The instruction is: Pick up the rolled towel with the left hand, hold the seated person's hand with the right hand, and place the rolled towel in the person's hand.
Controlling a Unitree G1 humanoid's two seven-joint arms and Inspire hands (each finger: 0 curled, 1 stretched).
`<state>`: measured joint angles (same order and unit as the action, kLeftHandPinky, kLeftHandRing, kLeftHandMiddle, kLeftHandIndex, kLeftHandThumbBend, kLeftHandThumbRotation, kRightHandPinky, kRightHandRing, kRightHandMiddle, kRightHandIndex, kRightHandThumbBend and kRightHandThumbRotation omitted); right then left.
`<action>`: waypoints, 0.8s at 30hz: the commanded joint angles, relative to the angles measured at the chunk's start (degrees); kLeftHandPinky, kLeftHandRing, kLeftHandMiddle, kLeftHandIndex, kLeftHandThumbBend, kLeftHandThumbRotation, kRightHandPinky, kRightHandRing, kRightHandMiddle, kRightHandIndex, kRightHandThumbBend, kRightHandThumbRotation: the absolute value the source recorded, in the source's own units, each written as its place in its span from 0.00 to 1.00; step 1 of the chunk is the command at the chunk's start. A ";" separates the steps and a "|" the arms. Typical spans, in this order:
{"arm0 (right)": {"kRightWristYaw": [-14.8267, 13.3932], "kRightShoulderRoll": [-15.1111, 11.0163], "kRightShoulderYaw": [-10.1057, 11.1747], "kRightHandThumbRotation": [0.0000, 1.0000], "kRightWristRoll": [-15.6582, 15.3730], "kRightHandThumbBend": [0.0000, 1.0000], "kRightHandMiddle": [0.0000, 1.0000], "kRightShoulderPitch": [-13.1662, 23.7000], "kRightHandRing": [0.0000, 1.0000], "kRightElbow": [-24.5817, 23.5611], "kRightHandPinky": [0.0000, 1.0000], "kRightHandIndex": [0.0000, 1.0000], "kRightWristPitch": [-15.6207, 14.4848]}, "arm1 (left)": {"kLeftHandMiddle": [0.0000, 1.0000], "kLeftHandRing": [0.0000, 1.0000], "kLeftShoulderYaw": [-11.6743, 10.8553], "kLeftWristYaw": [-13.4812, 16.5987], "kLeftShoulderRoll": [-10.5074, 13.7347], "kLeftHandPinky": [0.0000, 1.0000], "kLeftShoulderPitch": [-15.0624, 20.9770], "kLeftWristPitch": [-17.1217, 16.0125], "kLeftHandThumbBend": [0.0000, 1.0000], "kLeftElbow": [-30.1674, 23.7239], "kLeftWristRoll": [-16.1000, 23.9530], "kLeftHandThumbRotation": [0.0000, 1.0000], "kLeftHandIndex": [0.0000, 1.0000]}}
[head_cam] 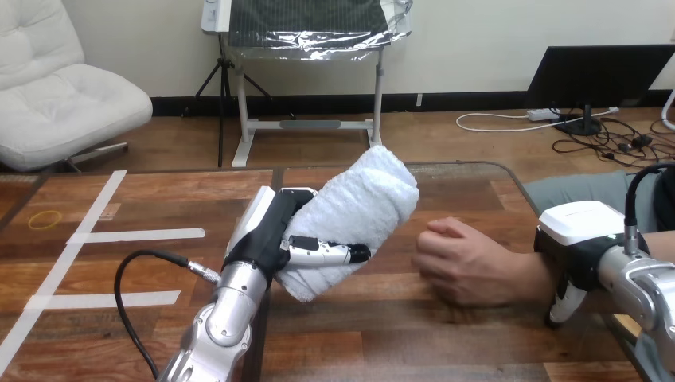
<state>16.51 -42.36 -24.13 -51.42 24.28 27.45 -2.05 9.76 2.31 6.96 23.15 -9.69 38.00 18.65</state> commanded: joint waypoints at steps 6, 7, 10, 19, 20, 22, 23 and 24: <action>-3.21 -0.88 4.82 0.00 2.89 0.69 0.26 1.84 0.16 -6.01 0.09 0.38 0.55 | 0.40 0.36 -0.35 1.36 0.34 0.35 6.71 -3.09 0.60 1.29 -0.04 0.00 0.48; -2.98 -1.06 5.02 0.00 3.01 0.69 0.26 1.79 0.16 -6.47 0.08 0.38 0.54 | 0.40 0.36 -0.29 1.39 0.43 0.35 6.77 -3.07 0.60 1.35 0.09 0.00 0.48; -2.57 -1.35 5.51 0.00 3.30 0.69 0.26 1.71 0.16 -7.44 0.08 0.38 0.49 | 0.40 0.37 -0.18 1.48 0.59 0.35 6.97 -3.19 0.61 1.67 0.31 0.00 0.48; -2.38 -1.87 7.07 0.00 3.97 0.71 0.26 1.55 0.17 -10.39 0.09 0.41 0.32 | 0.40 0.36 0.04 1.58 0.87 0.35 7.78 -3.96 0.60 2.91 0.66 0.00 0.48; -2.27 -1.90 7.07 0.00 3.83 0.71 0.27 1.64 0.17 -10.66 0.09 0.41 0.12 | 0.40 0.36 0.08 1.61 0.90 0.35 7.91 -4.05 0.60 3.09 0.74 0.00 0.48; -1.93 -1.98 7.14 0.00 3.49 0.71 0.28 1.79 0.17 -11.44 0.09 0.43 -0.39 | 0.40 0.36 0.17 1.56 0.95 0.35 8.14 -4.18 0.60 3.29 0.87 0.00 0.48; -1.79 -2.00 7.17 0.00 3.33 0.71 0.28 1.87 0.18 -11.76 0.10 0.44 -0.60 | 0.40 0.36 0.20 1.52 0.96 0.35 8.26 -4.25 0.60 3.40 0.90 0.00 0.48; -1.67 -2.01 7.21 0.00 3.21 0.71 0.28 1.90 0.18 -12.01 0.10 0.45 -0.75 | 0.40 0.36 0.22 1.50 0.97 0.35 8.34 -4.30 0.60 3.48 0.93 0.00 0.48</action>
<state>16.08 -44.22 -20.40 -49.29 21.58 22.19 -1.97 9.89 2.60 7.28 24.07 -11.10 41.80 19.10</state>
